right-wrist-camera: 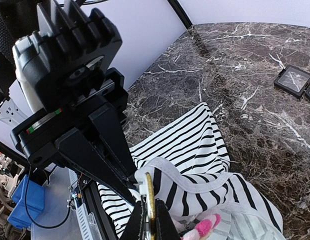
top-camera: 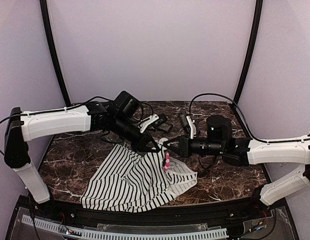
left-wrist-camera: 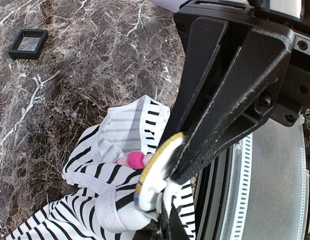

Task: Remove the brooch from the garment
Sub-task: Open the brooch with the flattened clothing.

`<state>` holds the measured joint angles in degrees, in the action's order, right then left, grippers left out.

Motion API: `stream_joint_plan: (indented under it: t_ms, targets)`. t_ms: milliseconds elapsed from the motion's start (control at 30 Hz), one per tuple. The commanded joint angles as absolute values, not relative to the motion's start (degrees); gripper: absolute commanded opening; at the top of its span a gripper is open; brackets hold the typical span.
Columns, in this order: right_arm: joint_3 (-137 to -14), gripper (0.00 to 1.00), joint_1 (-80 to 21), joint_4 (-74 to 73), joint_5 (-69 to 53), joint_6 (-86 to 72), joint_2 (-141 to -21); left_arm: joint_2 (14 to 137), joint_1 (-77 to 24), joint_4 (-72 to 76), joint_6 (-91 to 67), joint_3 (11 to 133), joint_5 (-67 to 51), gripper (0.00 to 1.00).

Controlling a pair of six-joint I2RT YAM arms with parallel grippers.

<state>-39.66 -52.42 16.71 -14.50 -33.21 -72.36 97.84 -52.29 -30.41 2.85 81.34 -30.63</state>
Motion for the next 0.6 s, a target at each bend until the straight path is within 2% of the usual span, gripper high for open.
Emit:
stream_joint_plan:
  t_ms: [0, 167, 433, 567]
  targets:
    - [-40.3, 0.08, -51.9, 12.1, -10.7, -32.6, -75.2, 95.9, -53.2, -29.4, 4.2, 81.6, -34.0, 0.01]
    - [-40.1, 0.18, -51.9, 13.0, -13.3, -30.9, -73.4, 96.6, -53.1, -29.9, 3.6, 81.8, -31.7, 0.01]
    - [-38.2, 0.47, -51.9, 14.0, -14.6, -29.5, -66.4, 99.0, -52.8, -32.1, 2.1, 83.4, -26.9, 0.01]
    - [-36.8, 0.52, -51.8, 13.6, -13.3, -30.9, -65.8, 99.1, -52.6, -32.0, 1.8, 83.5, -27.3, 0.01]
